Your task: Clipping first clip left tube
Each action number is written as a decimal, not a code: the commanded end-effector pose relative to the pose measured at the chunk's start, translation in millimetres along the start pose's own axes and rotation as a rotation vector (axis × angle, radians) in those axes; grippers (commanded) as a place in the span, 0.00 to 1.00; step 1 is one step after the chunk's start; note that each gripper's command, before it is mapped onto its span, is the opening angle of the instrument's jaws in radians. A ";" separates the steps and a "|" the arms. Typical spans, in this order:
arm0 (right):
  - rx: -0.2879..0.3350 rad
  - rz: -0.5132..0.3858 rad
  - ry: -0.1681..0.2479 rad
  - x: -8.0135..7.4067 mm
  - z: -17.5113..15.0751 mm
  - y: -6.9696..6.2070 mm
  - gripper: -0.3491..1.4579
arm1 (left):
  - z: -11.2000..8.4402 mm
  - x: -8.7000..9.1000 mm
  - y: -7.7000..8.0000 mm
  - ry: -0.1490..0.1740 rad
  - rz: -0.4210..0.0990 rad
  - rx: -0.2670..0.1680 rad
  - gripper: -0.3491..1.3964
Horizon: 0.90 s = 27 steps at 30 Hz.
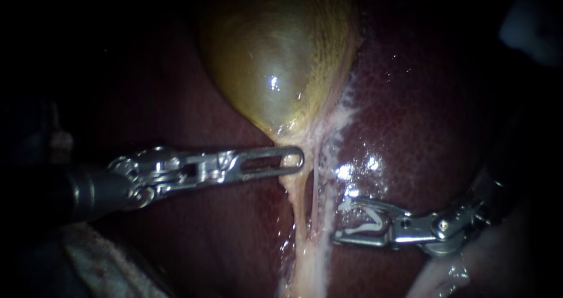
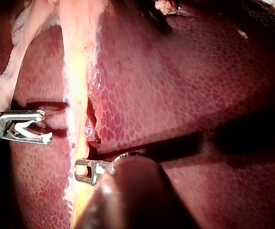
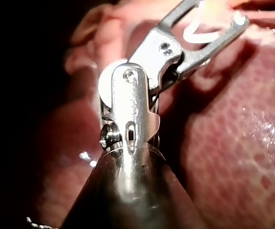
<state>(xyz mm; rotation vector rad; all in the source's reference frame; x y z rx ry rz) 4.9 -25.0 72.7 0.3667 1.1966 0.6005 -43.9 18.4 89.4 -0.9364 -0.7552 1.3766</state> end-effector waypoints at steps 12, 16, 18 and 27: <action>-0.006 0.024 0.006 -2.2 4.7 -1.0 0.45 | 0.0 0.0 0.2 0.000 -0.001 0.000 0.00; -0.009 0.021 0.012 -3.0 5.8 -0.9 0.45 | -0.1 0.0 0.2 0.000 -0.001 0.000 0.00; -0.007 0.020 0.012 -3.3 6.0 -0.7 0.46 | -0.1 0.1 0.3 0.000 -0.001 0.000 0.00; -0.010 0.015 0.011 -4.0 6.3 0.2 0.46 | -0.1 0.0 0.3 0.000 -0.002 0.001 0.00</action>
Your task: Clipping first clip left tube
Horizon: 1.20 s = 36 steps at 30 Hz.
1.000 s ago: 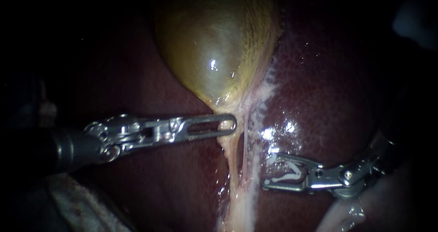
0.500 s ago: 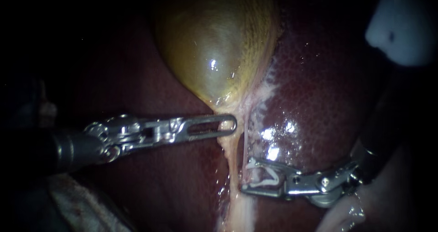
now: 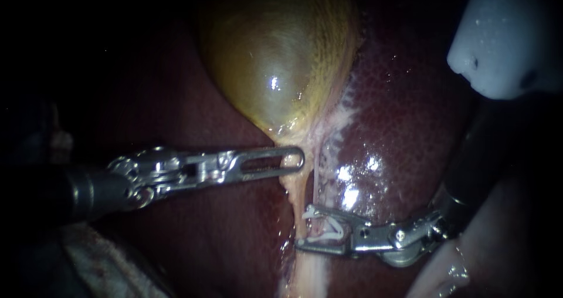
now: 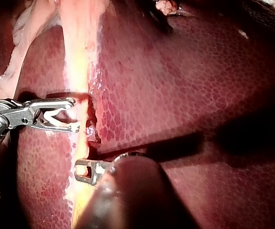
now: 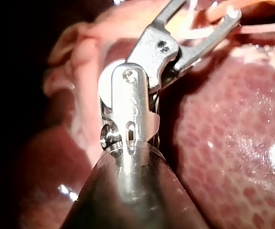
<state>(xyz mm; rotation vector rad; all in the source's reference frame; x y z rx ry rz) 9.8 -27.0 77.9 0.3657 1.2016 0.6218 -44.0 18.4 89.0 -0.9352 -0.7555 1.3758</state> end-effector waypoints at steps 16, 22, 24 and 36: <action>-0.008 -0.014 0.008 -2.4 1.5 1.2 0.46 | 0.0 0.0 0.3 0.000 -0.002 0.000 0.00; -0.012 -0.005 0.008 -2.2 2.3 0.7 0.45 | 0.0 0.0 0.3 0.000 -0.002 0.000 0.00; -0.013 -0.004 0.010 -2.1 2.6 0.5 0.45 | 0.0 0.0 0.3 0.000 -0.002 0.000 0.00; -0.016 0.008 0.008 -2.1 3.4 -0.1 0.41 | 0.0 0.0 0.3 0.000 -0.002 0.001 0.00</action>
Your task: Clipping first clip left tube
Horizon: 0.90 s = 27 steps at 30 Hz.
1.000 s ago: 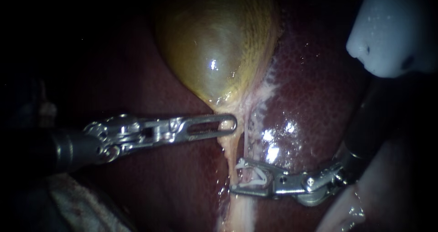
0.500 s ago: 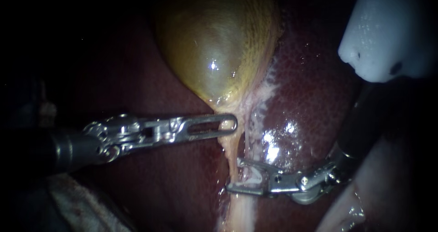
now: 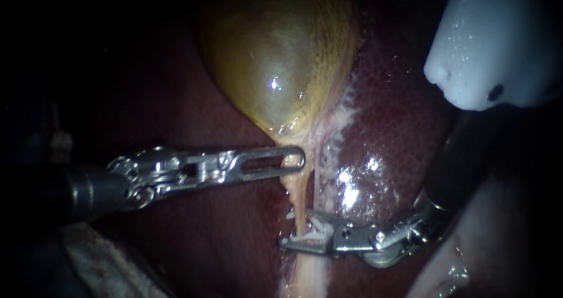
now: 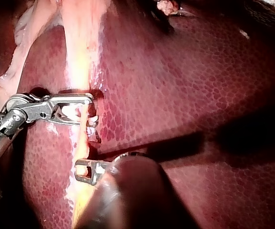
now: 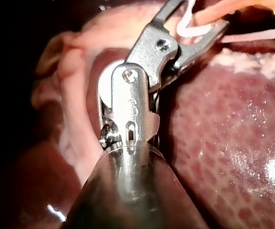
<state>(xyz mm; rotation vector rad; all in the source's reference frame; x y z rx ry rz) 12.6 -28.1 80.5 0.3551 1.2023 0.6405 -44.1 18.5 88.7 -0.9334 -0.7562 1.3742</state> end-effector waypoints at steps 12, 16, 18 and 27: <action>0.003 -0.005 0.002 -0.5 -0.2 0.0 0.25 | 0.1 0.0 -0.1 0.000 0.001 0.000 0.00; 0.004 -0.006 0.001 -0.7 -0.3 0.0 0.14 | 0.1 -0.1 -0.1 0.001 0.001 0.000 0.00; 0.004 -0.006 0.001 -0.7 -0.4 0.1 0.09 | 0.1 -0.1 -0.1 0.001 0.001 0.000 0.00; 0.005 -0.009 -0.002 -0.8 -0.7 0.6 0.00 | 0.1 -0.1 -0.1 0.001 0.001 0.000 0.00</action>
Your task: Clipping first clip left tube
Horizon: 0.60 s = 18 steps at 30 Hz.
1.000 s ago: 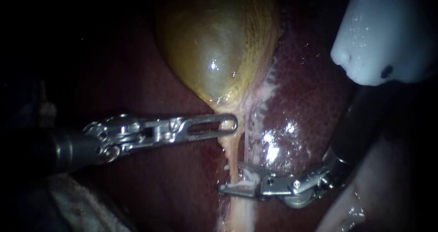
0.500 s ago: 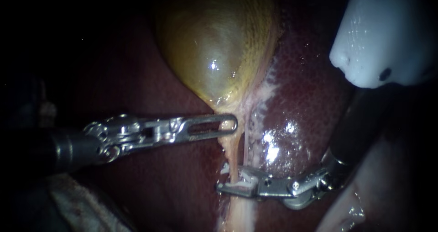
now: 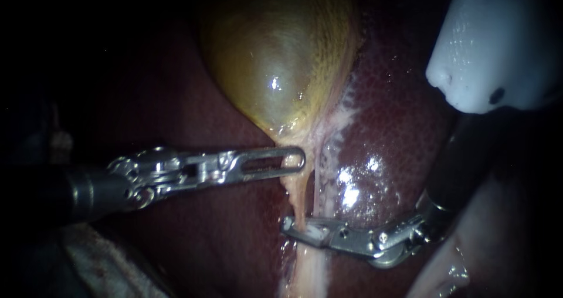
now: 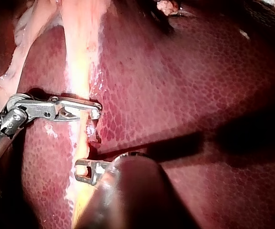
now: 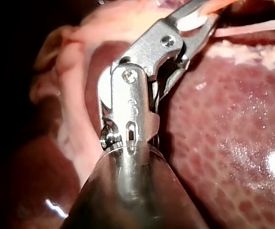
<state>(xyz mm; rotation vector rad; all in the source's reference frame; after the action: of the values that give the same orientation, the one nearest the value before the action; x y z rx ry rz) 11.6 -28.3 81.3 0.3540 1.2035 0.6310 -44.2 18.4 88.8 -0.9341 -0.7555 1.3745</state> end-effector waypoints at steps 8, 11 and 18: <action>0.001 -0.001 -0.001 0.0 0.0 0.0 0.00 | 0.0 0.0 0.0 0.000 0.000 0.000 0.00; 0.001 -0.001 -0.001 0.0 0.0 0.0 0.00 | 0.0 0.0 0.0 0.000 0.000 0.000 0.00; 0.001 -0.001 0.000 0.0 0.0 0.0 0.00 | 0.0 0.0 0.0 0.000 0.000 0.000 0.00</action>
<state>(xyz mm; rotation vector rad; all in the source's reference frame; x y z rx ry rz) 11.6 -28.3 81.2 0.3548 1.2038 0.6290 -44.2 18.4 88.8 -0.9344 -0.7554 1.3748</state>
